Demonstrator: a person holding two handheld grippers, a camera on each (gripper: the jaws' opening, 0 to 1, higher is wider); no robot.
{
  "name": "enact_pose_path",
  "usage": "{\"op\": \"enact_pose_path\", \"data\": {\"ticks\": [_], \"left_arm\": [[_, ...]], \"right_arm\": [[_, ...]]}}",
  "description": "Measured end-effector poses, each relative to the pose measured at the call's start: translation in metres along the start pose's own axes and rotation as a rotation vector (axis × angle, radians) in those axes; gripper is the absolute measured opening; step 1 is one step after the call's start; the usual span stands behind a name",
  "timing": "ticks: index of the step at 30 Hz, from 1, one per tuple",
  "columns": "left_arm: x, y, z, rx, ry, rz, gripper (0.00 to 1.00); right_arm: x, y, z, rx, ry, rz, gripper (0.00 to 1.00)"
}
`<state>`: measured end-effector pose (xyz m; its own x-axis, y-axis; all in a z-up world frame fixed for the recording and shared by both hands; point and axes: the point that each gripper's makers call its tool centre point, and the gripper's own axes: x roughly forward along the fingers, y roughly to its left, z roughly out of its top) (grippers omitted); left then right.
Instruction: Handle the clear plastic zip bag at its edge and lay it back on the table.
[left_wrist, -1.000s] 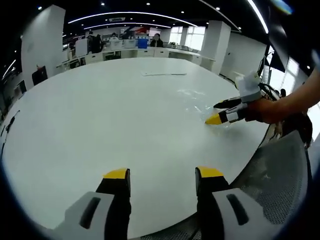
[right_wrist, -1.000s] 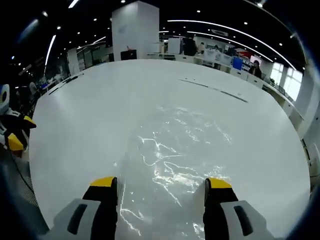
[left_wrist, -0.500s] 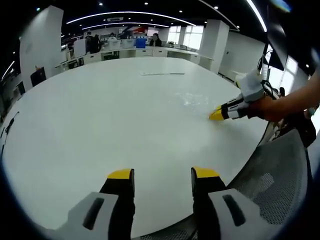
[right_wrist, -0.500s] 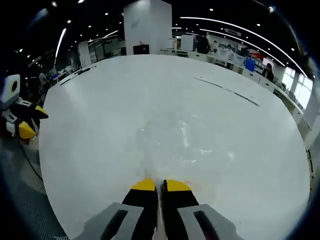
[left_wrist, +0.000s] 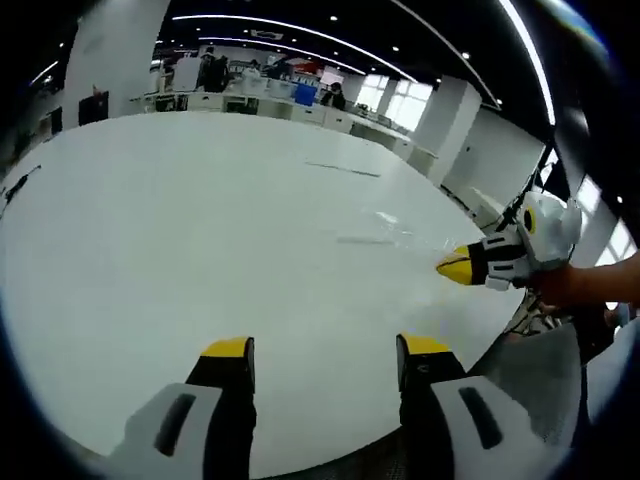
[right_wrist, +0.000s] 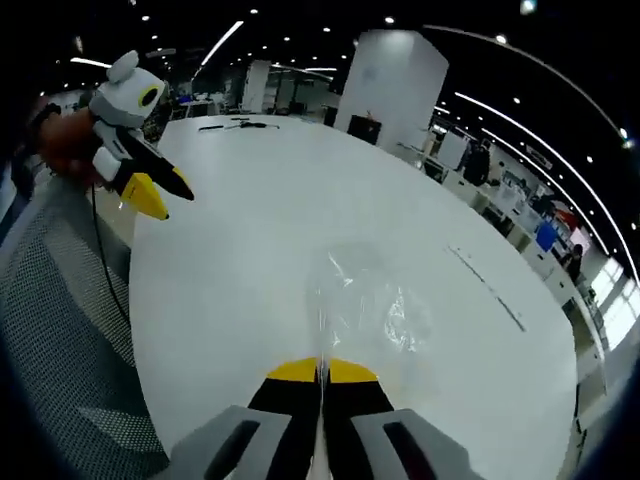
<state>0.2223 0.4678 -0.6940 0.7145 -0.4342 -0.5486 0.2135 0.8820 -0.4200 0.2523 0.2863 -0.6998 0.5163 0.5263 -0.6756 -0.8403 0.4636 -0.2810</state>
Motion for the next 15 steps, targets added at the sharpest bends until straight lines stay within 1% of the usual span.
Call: {"op": "enact_pose_path", "data": {"ticks": [1,2,3,4,5,6,8,10,12,13,14,15], "left_arm": [[0.001,-0.01,0.004,-0.053,-0.024,-0.015,0.56],[0.002,-0.014,0.011,-0.108,-0.054,-0.025,0.56],[0.005,-0.011,0.015,-0.134,-0.074,-0.029,0.56],[0.007,-0.013,0.021,-0.168,-0.094,-0.047,0.56],[0.01,-0.013,0.025,-0.184,-0.103,-0.062,0.56],[0.013,-0.017,0.031,-0.201,-0.112,-0.081,0.56],[0.017,-0.02,0.037,-0.204,-0.117,-0.087,0.55],[0.019,-0.029,0.045,-0.236,-0.137,-0.11,0.55],[0.023,-0.028,0.057,-0.286,-0.162,-0.129,0.54],[0.026,-0.02,0.065,-0.29,-0.164,-0.131,0.54],[0.028,-0.019,0.068,-0.28,-0.165,-0.13,0.53],[0.028,-0.022,0.07,-0.261,-0.173,-0.129,0.52]], "right_arm": [[-0.001,0.003,0.004,-0.017,-0.005,0.002,0.0],[-0.002,0.006,0.007,-0.038,-0.011,0.003,0.0],[-0.003,0.008,0.011,-0.049,-0.017,0.004,0.0],[-0.005,0.012,0.016,-0.07,-0.025,0.007,0.0],[-0.006,0.014,0.019,-0.084,-0.03,0.009,0.0],[-0.009,0.018,0.025,-0.115,-0.043,0.013,0.0],[-0.011,0.023,0.031,-0.182,-0.053,0.018,0.0],[-0.014,0.028,0.036,-0.194,-0.065,0.025,0.0],[-0.019,0.035,0.041,-0.227,-0.075,0.032,0.0],[-0.021,0.038,0.042,-0.249,-0.076,0.034,0.0],[-0.023,0.041,0.043,-0.27,-0.08,0.034,0.0],[-0.027,0.044,0.046,-0.288,-0.086,0.032,0.0]]}}
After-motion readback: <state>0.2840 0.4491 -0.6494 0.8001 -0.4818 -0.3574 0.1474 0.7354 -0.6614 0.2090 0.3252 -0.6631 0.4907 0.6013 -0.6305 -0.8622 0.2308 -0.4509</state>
